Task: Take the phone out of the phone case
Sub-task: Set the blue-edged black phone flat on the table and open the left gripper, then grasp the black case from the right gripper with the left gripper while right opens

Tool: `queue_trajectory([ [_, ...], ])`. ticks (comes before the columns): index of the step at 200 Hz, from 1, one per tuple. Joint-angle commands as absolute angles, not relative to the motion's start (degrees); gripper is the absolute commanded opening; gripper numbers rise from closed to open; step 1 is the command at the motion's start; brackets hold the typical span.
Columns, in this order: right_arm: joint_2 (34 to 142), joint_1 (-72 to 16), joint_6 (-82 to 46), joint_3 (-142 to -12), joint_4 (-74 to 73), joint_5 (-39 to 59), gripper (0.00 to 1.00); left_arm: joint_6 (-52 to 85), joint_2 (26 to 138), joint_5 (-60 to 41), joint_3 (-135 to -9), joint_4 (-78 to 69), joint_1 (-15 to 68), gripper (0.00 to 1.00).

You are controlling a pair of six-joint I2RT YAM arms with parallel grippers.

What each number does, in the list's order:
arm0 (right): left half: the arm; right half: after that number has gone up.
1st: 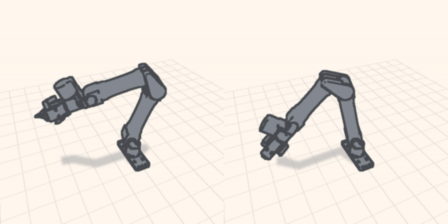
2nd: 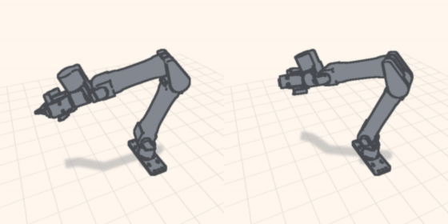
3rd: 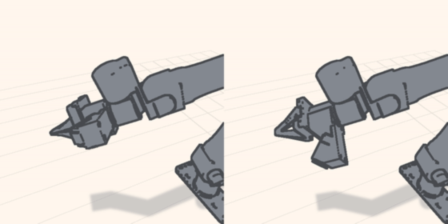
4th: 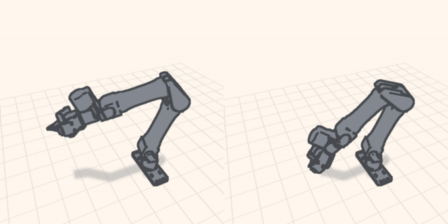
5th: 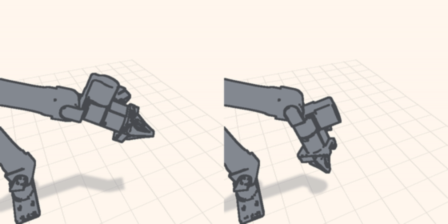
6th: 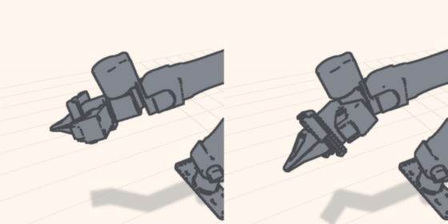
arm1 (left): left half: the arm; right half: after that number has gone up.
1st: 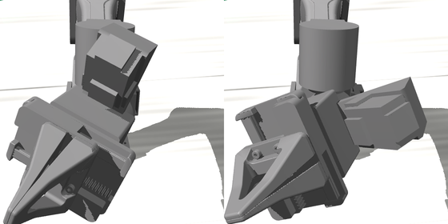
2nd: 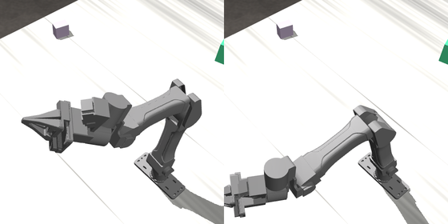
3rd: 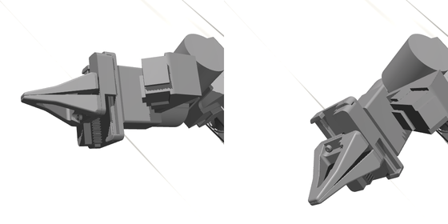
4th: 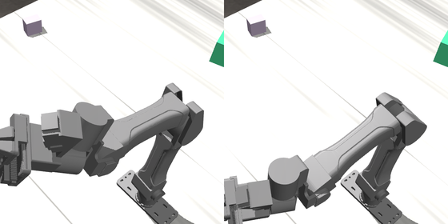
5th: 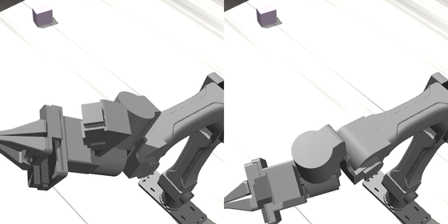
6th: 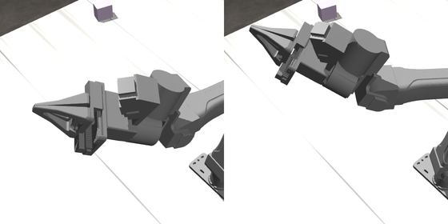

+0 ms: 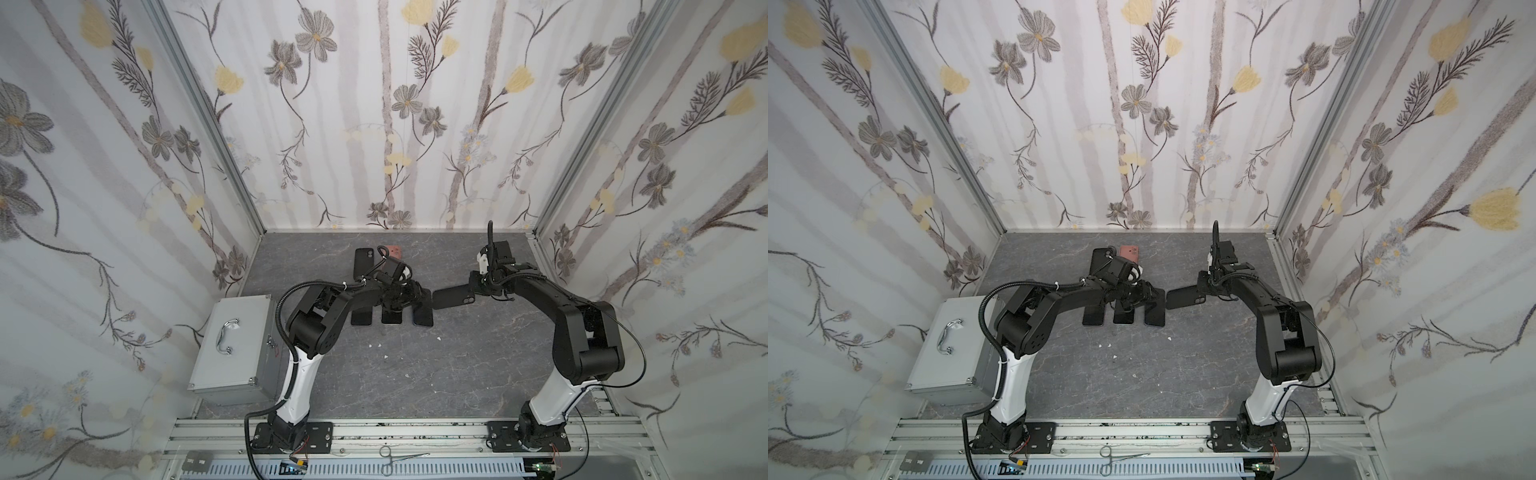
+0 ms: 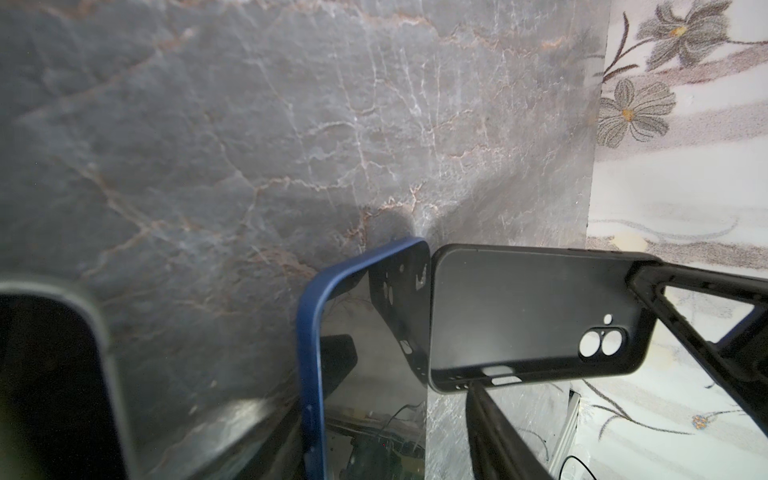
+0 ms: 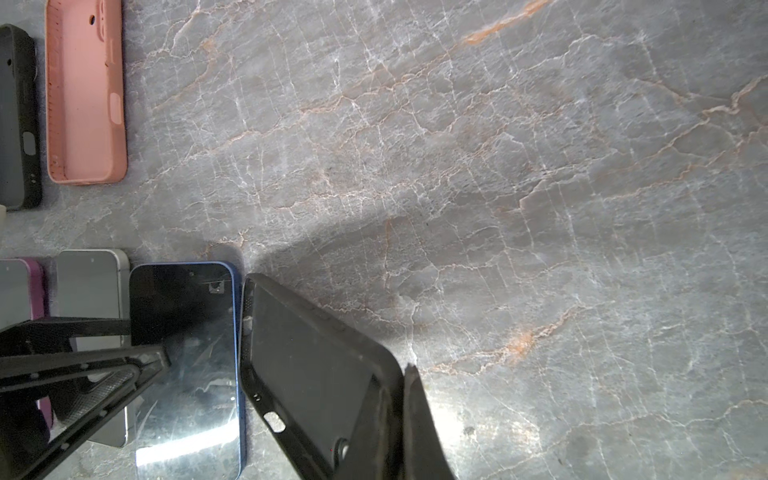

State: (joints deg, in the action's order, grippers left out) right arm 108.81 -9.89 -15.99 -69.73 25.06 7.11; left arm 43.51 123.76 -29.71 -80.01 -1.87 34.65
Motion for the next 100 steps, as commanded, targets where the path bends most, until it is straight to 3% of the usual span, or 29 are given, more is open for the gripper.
queue_trajectory([
  [1,108.99,-9.93,-15.49,-70.22,23.51,5.98,0.0,43.77,122.68,-28.68,-79.76,-3.27,34.68,0.56],
  [100,104.7,-9.93,-15.29,-69.92,24.43,1.63,0.0,41.81,116.19,-21.05,-77.36,-1.01,34.74,0.56],
])
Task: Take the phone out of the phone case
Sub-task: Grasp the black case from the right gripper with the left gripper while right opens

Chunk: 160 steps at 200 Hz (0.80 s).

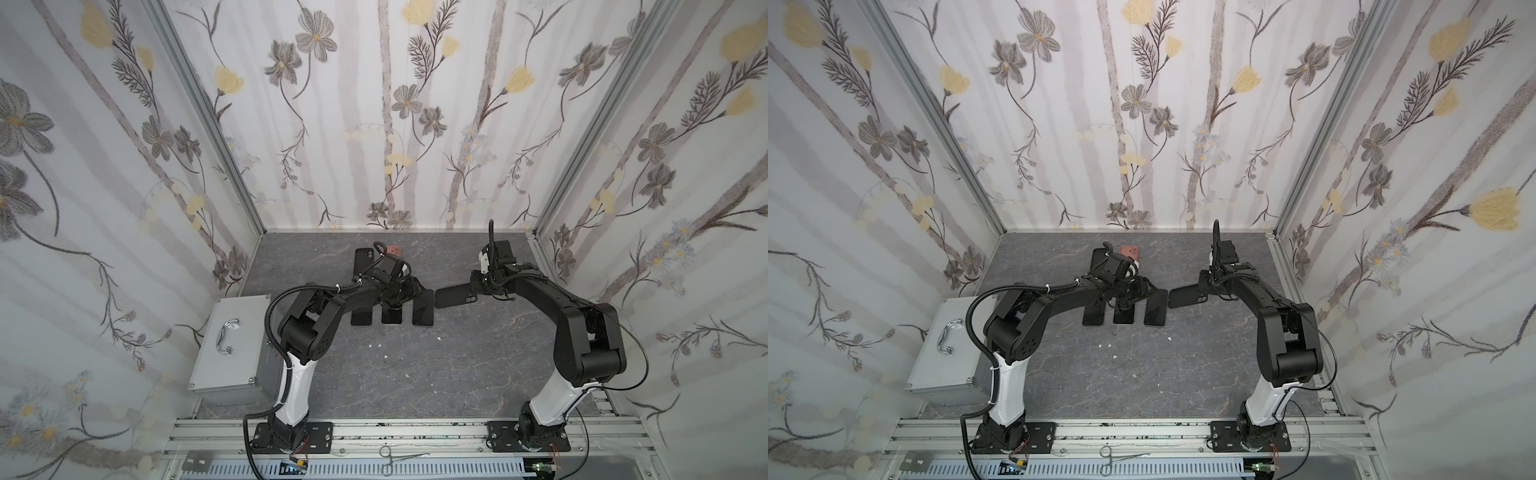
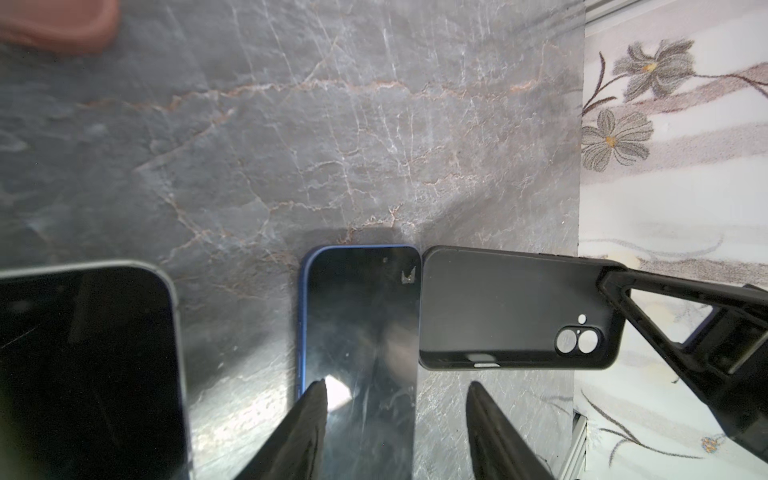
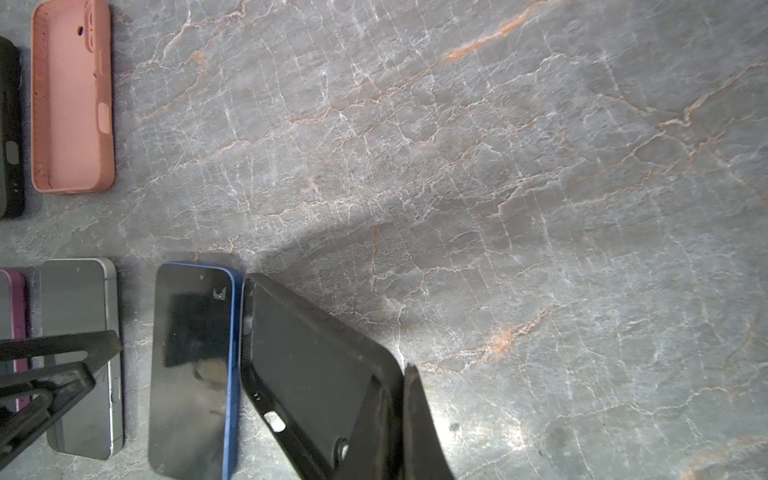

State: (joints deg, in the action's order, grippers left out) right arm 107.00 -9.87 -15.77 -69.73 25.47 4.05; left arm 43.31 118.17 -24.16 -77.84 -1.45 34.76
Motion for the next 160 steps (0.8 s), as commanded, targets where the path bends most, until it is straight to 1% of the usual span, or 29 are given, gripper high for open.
queue_trajectory([
  [1,104.6,-9.89,-15.25,-69.9,24.43,1.61,0.0,41.78,116.1,-20.94,-77.31,-0.99,34.82,0.56],
  [23,101.99,-9.93,-15.2,-69.5,24.95,1.4,0.0,39.53,113.36,-19.33,-76.86,-0.57,34.99,0.56],
  [62,93.74,-11.04,-14.42,-66.65,24.4,2.46,0.0,29.96,105.62,-13.57,-76.53,0.26,37.29,0.57],
  [80,88.46,-11.68,-12.24,-64.5,23.26,6.25,0.0,24.26,101.98,-10.42,-76.55,0.27,38.9,0.6],
  [92,85.67,-11.99,-9.97,-63.67,22.62,10.86,0.0,19.6,99.85,-8.74,-76.55,0.4,40.16,0.62],
  [115,81.96,-13.4,-6.66,-63.6,23.38,17.35,0.0,9.11,95.7,-5.4,-75.71,1.12,42.74,0.64],
  [136,80.39,-14.95,-4.88,-64.52,25.29,21.66,0.0,-0.05,92.75,-2.92,-74.53,2.8,45.21,0.62],
  [160,81.13,-17.95,-2.16,-66.66,29.37,23.27,0.0,-5.97,91.66,-0.3,-74.88,7.16,47.02,0.61],
])
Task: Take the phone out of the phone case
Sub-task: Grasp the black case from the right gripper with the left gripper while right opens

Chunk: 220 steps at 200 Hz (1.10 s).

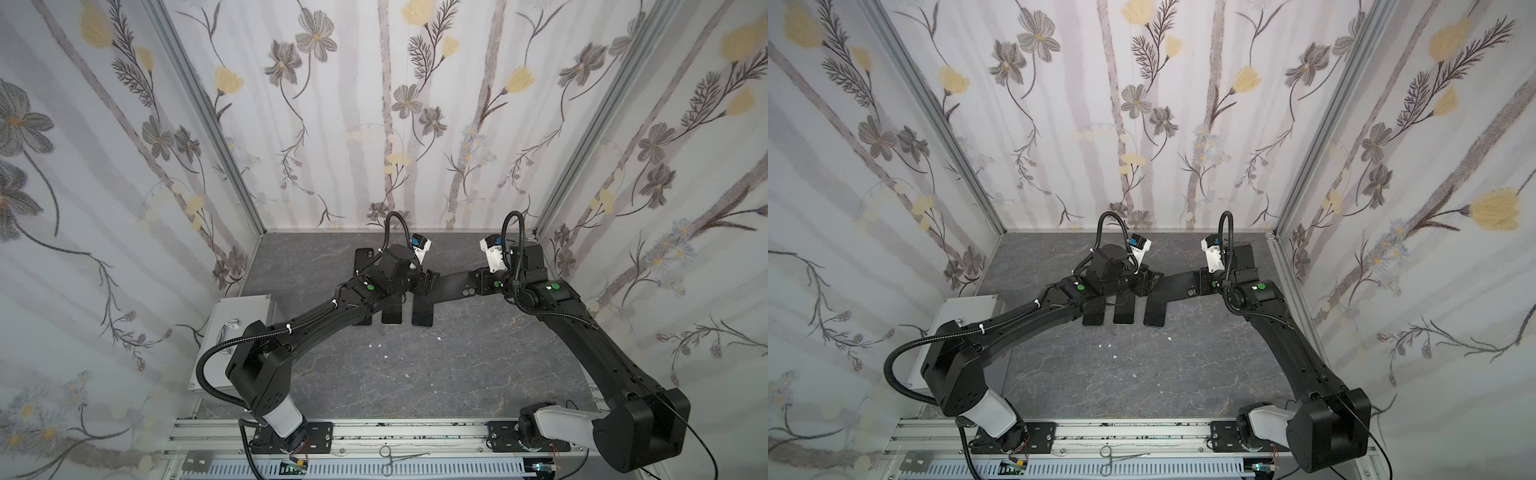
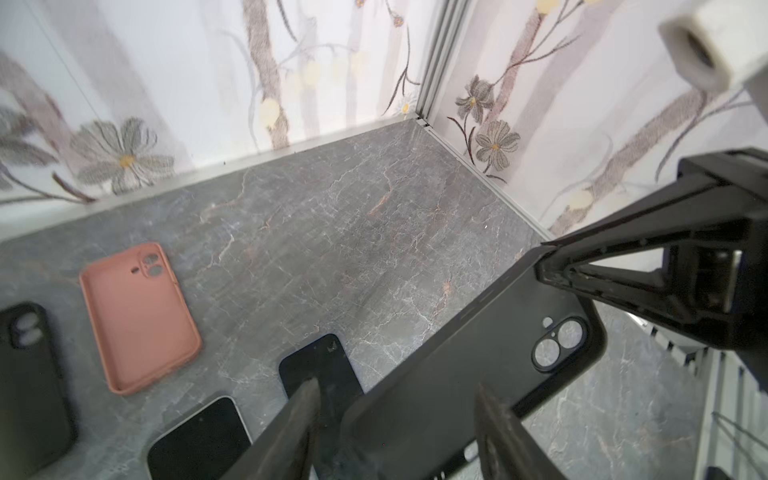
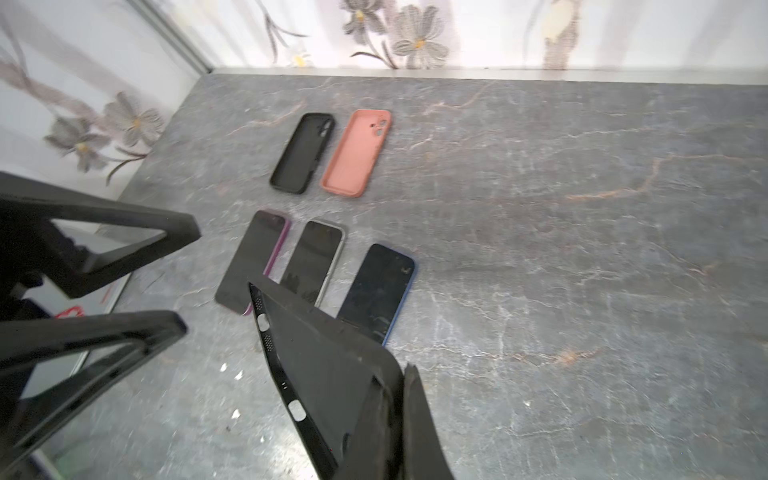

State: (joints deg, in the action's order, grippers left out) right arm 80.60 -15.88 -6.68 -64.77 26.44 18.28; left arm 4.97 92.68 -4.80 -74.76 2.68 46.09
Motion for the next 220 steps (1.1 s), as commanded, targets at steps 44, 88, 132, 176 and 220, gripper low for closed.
queue_trajectory([
  [44,81.88,-20.19,-0.91,-67.93,32.17,25.97,0.0,-9.65,89.85,-1.63,-74.53,10.96,48.25,0.58],
  [88,81.39,-20.25,-0.39,-68.64,32.9,26.88,0.0,-9.99,90.27,-4.77,-74.53,12.82,48.4,0.51],
  [132,81.59,-20.25,-0.22,-68.57,33.01,26.25,0.0,-9.36,90.87,-7.21,-74.88,13.32,48.63,0.48],
  [176,81.39,-20.35,-0.23,-68.38,32.8,26.71,0.0,-9.58,91.69,-7.65,-74.97,13.8,48.78,0.31],
  [220,81.57,-20.3,-0.18,-68.38,32.82,26.9,0.0,-9.79,91.98,-7.34,-75.39,13.97,49.04,0.19],
])
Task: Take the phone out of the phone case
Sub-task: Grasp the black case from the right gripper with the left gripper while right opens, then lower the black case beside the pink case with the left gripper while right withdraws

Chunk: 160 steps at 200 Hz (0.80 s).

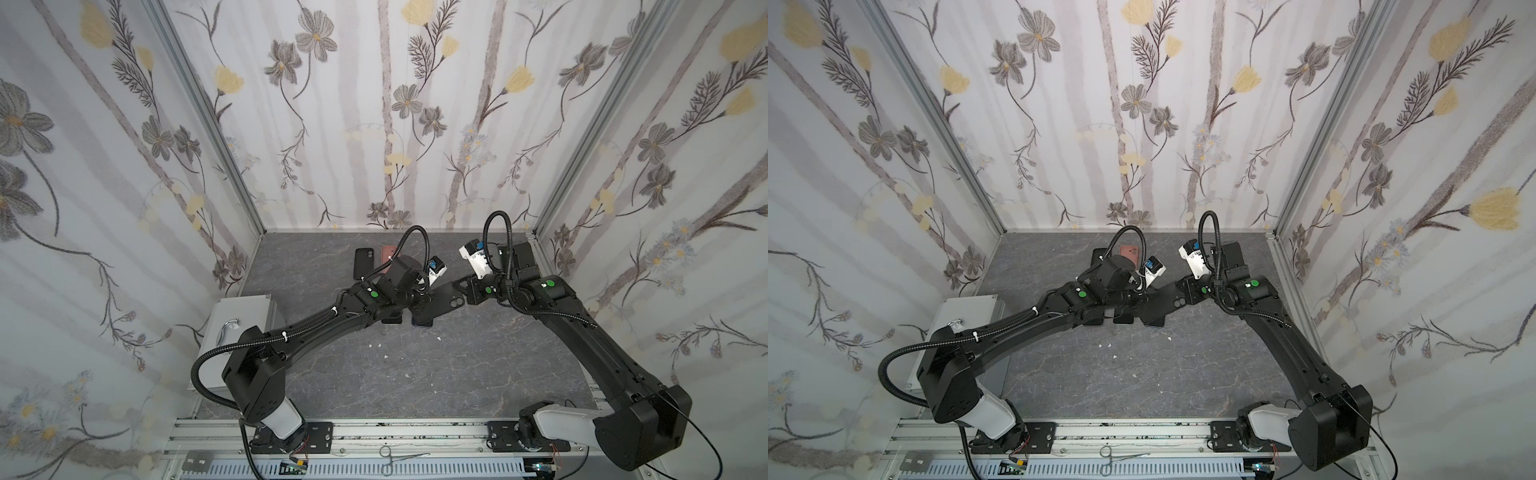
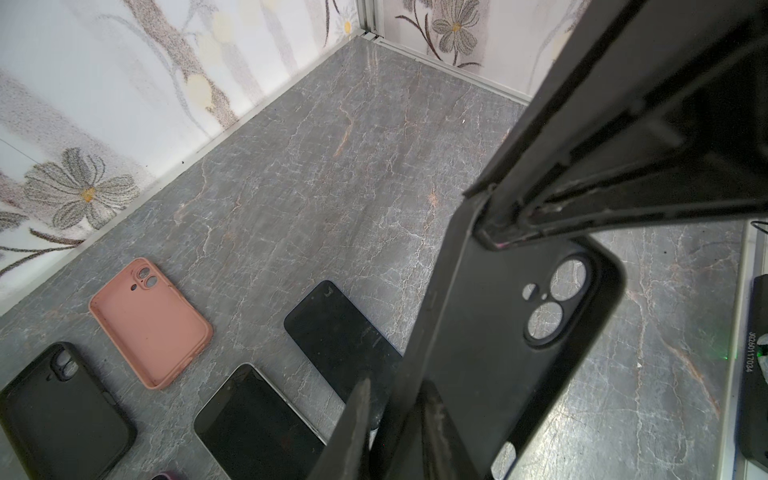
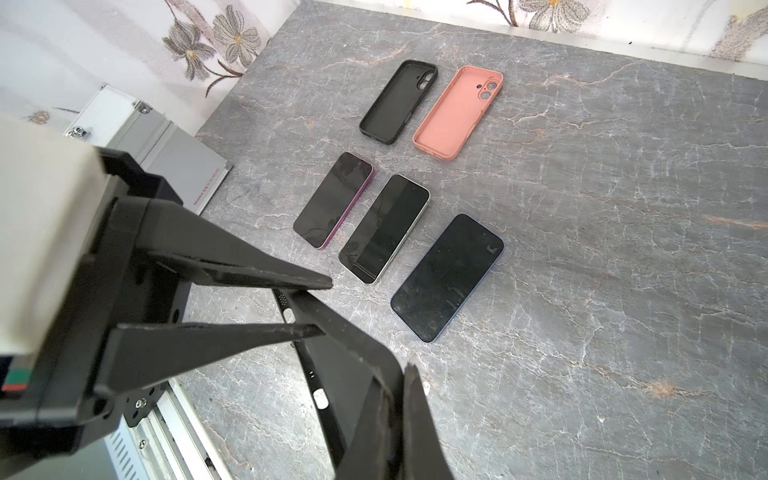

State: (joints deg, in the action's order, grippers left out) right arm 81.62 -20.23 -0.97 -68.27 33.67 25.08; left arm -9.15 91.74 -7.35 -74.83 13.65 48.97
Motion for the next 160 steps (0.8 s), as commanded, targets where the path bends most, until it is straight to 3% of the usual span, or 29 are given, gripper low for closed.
queue_trajectory([
  [1,81.57,-20.3,-0.22,-68.33,32.8,26.9,0.0,-9.77,92.0,-7.32,-75.4,13.97,49.13,0.19],
  [73,80.22,-20.33,-3.22,-68.57,30.68,24.94,0.0,-7.39,92.6,-4.01,-76.07,13.93,49.38,0.0],
  [85,79.19,-20.14,-4.48,-68.4,29.57,23.08,0.11,-6.59,92.64,-2.98,-76.18,13.73,49.31,0.0],
  [113,75.05,-18.4,-8.75,-65.75,24.36,17.95,0.49,-3.05,93.4,0.22,-76.8,13.19,48.58,0.0],
  [123,73.14,-17.45,-11.24,-63.98,21.7,15.43,0.57,-1.18,94.03,0.69,-77.28,12.97,47.93,0.0],
  [160,66.19,-15.42,-18.66,-54.1,9.6,9.77,0.64,6.55,97.41,2.38,-79.27,10.9,45.8,0.0],
])
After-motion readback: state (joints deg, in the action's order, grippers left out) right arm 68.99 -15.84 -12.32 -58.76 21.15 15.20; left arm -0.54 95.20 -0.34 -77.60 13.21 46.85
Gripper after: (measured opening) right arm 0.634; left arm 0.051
